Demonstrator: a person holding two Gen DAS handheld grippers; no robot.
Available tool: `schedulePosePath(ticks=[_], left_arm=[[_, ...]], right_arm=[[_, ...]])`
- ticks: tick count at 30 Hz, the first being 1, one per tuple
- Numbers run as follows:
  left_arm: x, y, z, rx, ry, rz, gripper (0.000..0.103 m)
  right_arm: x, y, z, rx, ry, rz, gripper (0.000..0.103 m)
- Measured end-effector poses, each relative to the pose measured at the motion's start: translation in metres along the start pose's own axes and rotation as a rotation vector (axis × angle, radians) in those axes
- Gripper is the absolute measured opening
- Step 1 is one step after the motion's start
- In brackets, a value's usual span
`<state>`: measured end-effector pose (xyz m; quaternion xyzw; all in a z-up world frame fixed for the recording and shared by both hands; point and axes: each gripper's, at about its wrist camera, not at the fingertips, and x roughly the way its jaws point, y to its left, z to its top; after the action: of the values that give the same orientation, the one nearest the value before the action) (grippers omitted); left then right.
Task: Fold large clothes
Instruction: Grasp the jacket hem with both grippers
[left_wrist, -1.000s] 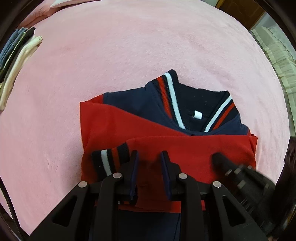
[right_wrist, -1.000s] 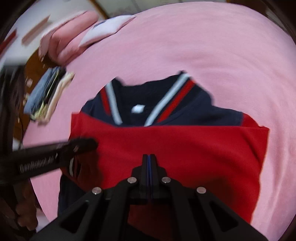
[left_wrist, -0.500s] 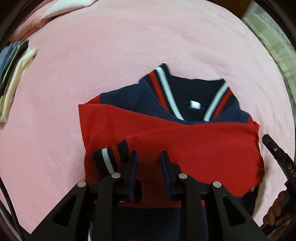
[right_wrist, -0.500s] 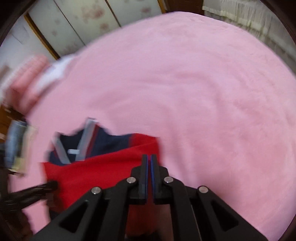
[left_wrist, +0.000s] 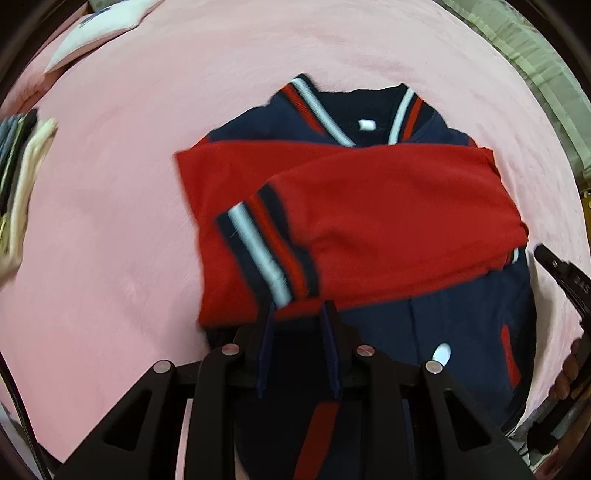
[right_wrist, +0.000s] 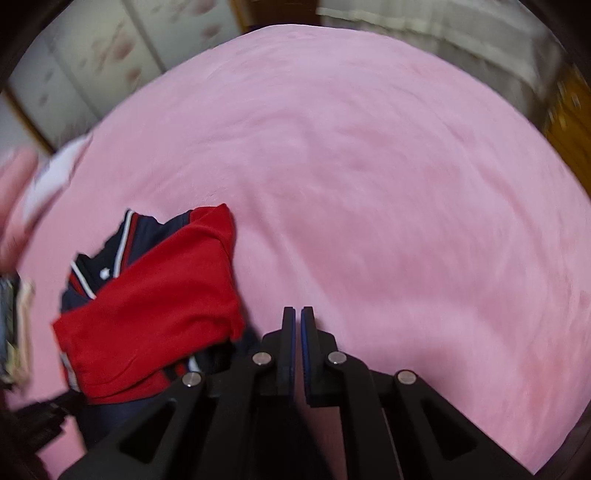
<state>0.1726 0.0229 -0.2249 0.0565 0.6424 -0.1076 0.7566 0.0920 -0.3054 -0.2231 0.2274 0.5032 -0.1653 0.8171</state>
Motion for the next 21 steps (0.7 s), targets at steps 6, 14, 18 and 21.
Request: schedulePosePath(ticks=[6,14,18,21], left_arm=[[-0.018,0.023,-0.039,-0.105,0.010,0.026,0.046],[-0.044,0.005,-0.111,-0.213,-0.029,0.077,0.071],[-0.051,-0.021,-0.147,-0.252,-0.044,0.106,0.075],[-0.050,-0.033,-0.173,-0.284,-0.037,0.114,0.082]], right_arm=[[-0.018,-0.003,-0.035,-0.022,0.059,0.014,0.004],[-0.040,-0.014,-0.076,-0.084,0.113,0.135,0.044],[-0.057,-0.025,-0.094,-0.134,0.123,0.189,0.057],[-0.065,-0.036,-0.108,-0.158,0.147,0.205,0.059]])
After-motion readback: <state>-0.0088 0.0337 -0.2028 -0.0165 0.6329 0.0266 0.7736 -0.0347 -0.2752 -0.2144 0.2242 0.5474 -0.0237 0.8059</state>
